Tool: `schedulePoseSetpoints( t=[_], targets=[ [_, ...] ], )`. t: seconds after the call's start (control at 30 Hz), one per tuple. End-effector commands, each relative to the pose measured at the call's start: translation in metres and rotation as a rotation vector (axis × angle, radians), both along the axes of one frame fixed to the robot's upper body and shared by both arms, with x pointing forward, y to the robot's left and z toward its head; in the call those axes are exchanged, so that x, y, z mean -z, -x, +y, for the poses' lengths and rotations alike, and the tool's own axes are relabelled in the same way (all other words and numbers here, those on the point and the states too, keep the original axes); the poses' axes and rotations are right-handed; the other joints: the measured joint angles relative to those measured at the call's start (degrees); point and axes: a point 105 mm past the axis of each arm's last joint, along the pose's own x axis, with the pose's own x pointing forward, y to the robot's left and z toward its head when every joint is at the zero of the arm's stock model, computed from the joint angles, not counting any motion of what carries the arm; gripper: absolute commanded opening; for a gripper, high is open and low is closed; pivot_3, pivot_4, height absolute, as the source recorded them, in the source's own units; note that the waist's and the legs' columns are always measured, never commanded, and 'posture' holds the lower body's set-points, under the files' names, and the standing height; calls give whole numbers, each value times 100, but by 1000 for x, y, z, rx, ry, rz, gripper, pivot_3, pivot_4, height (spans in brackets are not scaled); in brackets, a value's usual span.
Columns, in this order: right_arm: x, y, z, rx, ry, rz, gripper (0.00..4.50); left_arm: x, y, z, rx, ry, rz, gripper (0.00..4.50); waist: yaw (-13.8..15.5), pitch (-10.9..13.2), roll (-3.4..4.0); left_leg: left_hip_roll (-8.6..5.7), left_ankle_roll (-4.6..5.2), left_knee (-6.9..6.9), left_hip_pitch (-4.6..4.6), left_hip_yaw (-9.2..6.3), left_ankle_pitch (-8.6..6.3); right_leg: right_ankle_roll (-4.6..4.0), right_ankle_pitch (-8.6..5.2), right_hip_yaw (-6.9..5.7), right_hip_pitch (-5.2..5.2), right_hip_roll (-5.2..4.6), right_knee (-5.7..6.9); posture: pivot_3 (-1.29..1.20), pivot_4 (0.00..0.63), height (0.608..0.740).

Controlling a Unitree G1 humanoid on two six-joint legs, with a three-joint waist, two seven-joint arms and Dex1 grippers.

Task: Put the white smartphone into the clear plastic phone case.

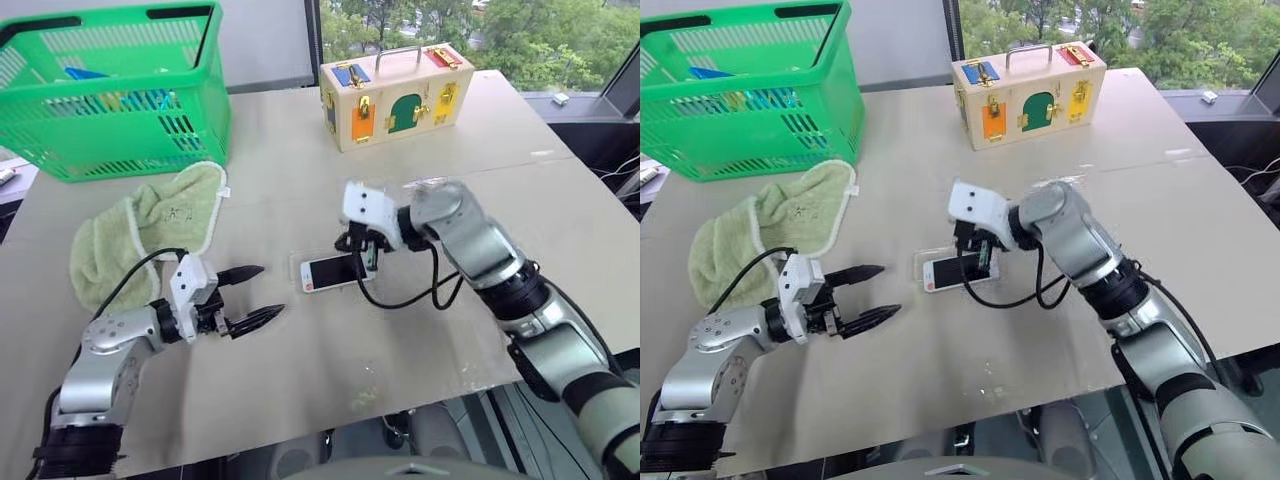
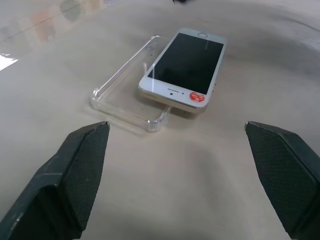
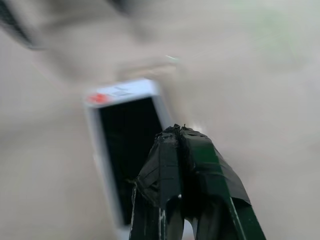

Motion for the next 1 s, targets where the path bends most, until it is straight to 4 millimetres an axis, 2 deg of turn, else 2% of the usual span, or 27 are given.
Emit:
schedulePoseSetpoints(
  t=[0.03,0.17,0.27,0.43,0.8,1.0],
  targets=[
    [0,25,0,-115,-32,89,37,-7,1,4,3,-11,-17,4500,-6,1,-2,-1,0,0,0,-2,0,0,0,0,1,-2,-1,0,150,740],
    [16,30,2,-155,-22,180,37,-7,2,3,9,-12,-14,4500,-32,1,-2,3,1,4,7,-8,0,-2,-1,3,0,1,4,0,150,740],
    [29,26,11,-151,-2,175,37,-8,2,2,11,-13,-13,4500,-23,2,-1,8,0,4,9,-16,1,-13,-4,-4,1,11,9,0,150,740],
    [38,17,19,-124,0,146,37,-9,4,3,7,-15,-12,4500,-16,2,-1,10,-2,4,6,-14,2,-6,2,-1,0,12,7,0,150,740],
    [27,-10,17,-70,-25,83,37,-8,8,2,-8,-14,-14,4500,-15,3,1,6,-2,4,5,-16,2,-7,1,-2,0,8,7,0,150,740],
    [25,-16,17,-62,-28,68,37,-9,7,1,-8,-12,-17,4500,-15,3,1,6,-3,4,4,-13,2,-5,2,1,-1,8,5,0,150,740]
  ],
)
